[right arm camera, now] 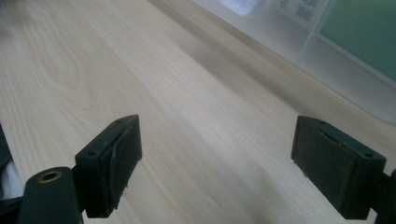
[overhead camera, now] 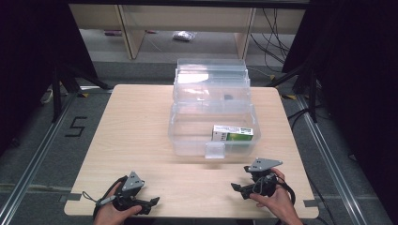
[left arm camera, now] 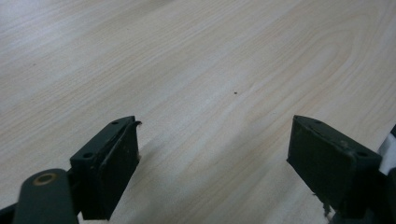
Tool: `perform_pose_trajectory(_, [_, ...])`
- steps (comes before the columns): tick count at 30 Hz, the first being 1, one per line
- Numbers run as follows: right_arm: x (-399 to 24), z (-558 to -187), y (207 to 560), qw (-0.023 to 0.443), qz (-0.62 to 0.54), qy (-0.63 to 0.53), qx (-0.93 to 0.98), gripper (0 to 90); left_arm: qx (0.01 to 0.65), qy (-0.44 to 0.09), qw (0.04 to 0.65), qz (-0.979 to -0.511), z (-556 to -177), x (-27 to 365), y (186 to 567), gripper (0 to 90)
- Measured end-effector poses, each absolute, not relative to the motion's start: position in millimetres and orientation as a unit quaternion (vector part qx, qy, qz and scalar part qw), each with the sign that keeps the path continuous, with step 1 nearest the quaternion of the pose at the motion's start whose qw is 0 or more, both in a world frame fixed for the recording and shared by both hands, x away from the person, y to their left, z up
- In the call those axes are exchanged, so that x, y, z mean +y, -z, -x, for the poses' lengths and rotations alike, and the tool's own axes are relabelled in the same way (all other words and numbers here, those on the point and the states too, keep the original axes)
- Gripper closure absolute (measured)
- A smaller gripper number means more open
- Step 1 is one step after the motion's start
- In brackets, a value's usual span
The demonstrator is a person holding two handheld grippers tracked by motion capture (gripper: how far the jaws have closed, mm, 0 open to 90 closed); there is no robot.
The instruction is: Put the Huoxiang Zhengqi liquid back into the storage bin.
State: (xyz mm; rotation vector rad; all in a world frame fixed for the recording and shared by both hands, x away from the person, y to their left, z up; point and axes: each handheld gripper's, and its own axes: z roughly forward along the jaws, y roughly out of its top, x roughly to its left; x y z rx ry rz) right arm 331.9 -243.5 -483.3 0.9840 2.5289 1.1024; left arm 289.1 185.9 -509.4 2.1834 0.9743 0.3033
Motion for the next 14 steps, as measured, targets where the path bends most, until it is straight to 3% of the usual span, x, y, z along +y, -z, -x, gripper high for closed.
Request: perform_pose_trajectory(14, [-251.2, -327.1, 485.7, 0.111, -0.343, -0.374, 0.854, 16.2, 0.378, -0.115, 0.358, -0.846, -289.2, 186.1, 509.6, 15.9])
